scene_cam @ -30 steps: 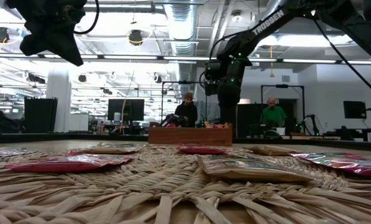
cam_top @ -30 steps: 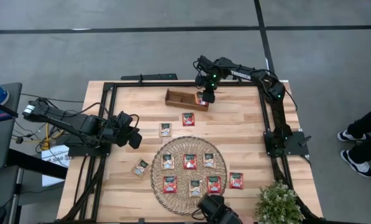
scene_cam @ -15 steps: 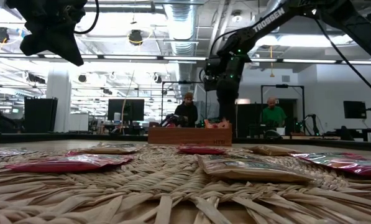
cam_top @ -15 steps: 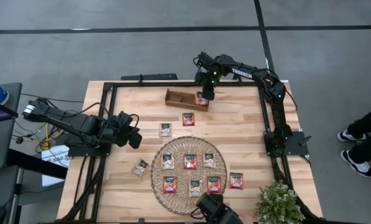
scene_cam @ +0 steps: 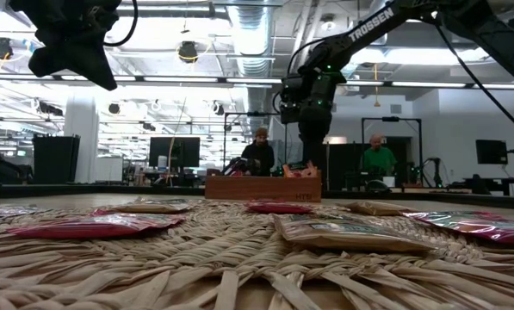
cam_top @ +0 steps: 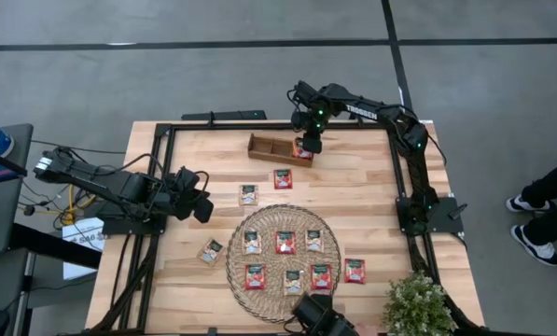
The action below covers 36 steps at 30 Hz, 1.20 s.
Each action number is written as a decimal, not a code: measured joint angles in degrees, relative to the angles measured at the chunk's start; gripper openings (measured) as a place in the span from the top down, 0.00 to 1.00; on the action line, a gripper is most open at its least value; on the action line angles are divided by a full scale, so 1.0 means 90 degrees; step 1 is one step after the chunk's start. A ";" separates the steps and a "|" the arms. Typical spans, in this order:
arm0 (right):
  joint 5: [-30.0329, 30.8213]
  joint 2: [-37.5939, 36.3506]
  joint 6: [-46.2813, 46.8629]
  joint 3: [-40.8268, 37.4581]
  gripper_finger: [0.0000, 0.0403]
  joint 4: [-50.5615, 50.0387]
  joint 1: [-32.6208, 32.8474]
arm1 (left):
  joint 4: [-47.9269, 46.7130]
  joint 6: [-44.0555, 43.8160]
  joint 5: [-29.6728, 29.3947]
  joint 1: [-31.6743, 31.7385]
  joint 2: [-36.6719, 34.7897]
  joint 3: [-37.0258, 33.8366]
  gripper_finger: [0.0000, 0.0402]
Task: Pick & Place Tea
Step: Put the orange tea bag into the right section of the wooden organizer
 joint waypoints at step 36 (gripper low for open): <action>0.0495 -0.0211 0.0728 0.0005 1.00 -0.0067 0.0309 | 0.0029 0.0002 -0.0025 0.0000 -0.0001 0.0000 1.00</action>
